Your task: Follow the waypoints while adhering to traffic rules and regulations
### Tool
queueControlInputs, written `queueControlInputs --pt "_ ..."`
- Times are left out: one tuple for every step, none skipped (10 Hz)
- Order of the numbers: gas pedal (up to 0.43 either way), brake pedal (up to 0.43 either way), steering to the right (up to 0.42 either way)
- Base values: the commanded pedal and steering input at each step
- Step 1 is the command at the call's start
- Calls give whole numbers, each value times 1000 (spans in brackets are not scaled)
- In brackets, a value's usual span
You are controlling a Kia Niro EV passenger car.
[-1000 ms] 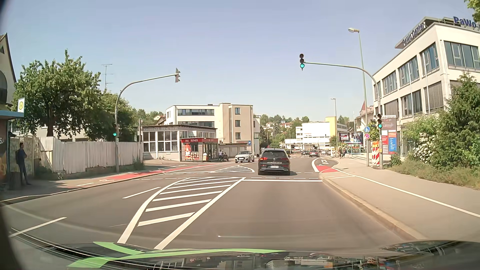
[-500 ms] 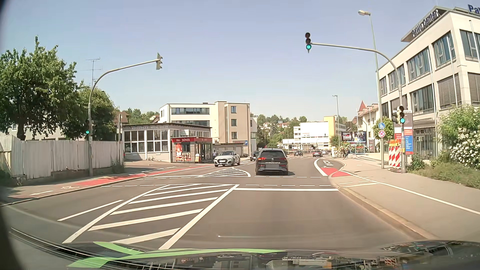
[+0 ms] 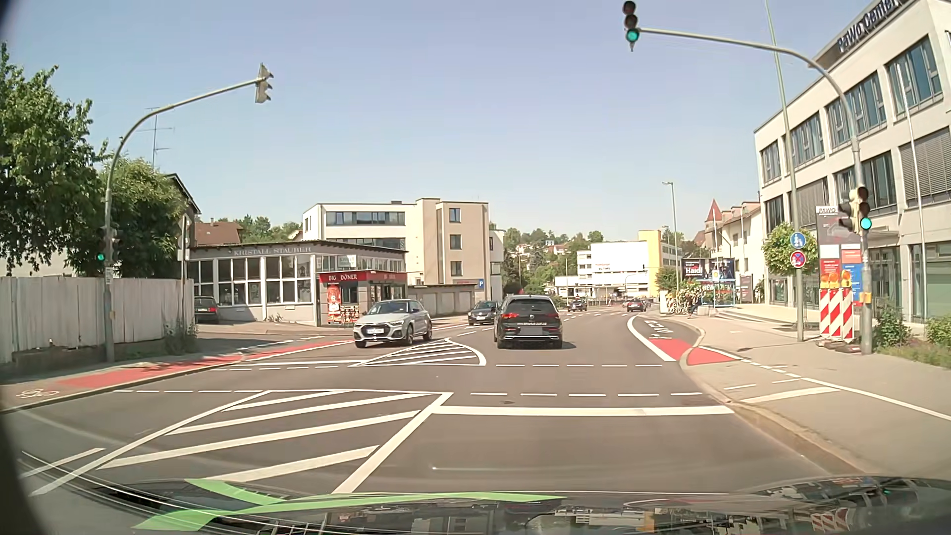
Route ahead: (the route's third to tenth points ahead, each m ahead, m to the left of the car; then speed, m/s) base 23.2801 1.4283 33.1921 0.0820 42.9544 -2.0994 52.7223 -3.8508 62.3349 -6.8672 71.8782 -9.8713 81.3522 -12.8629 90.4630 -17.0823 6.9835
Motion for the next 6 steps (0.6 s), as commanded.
queueControlInputs --pt "87 0 8" --pt "39 0 6" --pt "0 0 2" --pt "0 0 -4" --pt "0 0 -8" --pt "0 0 -9"
